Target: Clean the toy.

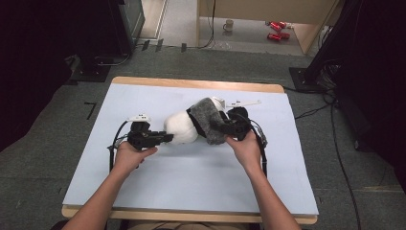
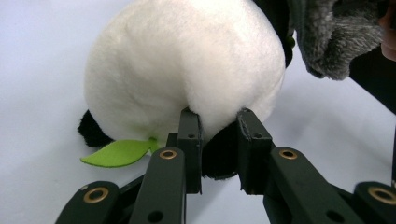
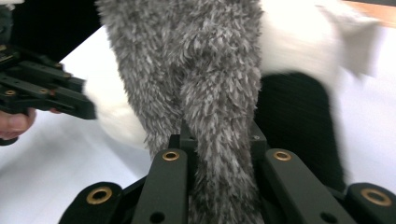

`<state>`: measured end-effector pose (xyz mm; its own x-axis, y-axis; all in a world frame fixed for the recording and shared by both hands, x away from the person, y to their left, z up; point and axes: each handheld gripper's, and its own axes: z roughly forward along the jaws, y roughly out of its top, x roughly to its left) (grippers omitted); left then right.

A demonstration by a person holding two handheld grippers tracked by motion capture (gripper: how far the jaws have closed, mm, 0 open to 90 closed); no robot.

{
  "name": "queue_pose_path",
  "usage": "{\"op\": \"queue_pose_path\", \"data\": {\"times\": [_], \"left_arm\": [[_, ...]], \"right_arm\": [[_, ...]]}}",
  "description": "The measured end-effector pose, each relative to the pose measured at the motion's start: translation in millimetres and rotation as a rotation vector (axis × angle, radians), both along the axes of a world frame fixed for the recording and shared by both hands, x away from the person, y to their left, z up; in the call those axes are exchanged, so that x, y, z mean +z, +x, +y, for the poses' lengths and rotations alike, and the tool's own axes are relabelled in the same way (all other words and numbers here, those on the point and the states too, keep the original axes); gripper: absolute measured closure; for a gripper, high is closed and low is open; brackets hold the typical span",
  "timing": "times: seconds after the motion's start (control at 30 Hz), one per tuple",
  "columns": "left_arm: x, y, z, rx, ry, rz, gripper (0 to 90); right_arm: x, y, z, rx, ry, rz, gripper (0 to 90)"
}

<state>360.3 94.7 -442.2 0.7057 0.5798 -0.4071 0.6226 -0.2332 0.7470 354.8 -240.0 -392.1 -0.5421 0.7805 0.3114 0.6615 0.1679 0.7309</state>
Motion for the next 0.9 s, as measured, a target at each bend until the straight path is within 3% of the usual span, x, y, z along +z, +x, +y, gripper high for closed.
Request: {"op": "queue_pose_path", "data": {"times": [0.23,0.4,0.5,0.6,0.73,0.9], "left_arm": [[3.2,5.2,-0.3,-0.007,-0.01,0.011,75.1],[5.6,7.8,0.6,-0.01,-0.013,0.012,75.3],[7.4,9.6,3.6,-0.002,-0.026,0.014,75.5],[11.7,9.3,6.8,-0.011,-0.027,-0.014,75.8],[20.7,3.9,3.9,-0.059,-0.032,-0.06,76.0],[22.4,-5.4,-6.0,-0.087,-0.023,-0.081,75.9]], "right_arm": [[-17.4,1.8,-25.8,-0.089,0.004,0.006,77.1],[-29.4,3.1,-46.6,-0.154,0.002,0.044,77.1],[-23.6,1.6,-57.3,-0.199,0.01,0.034,77.4],[-6.5,-3.2,-64.0,-0.232,0.086,-0.013,77.5],[18.4,-7.9,-53.1,-0.189,0.134,-0.067,77.4],[37.6,-12.3,-17.4,-0.088,0.147,-0.107,76.9]]}}
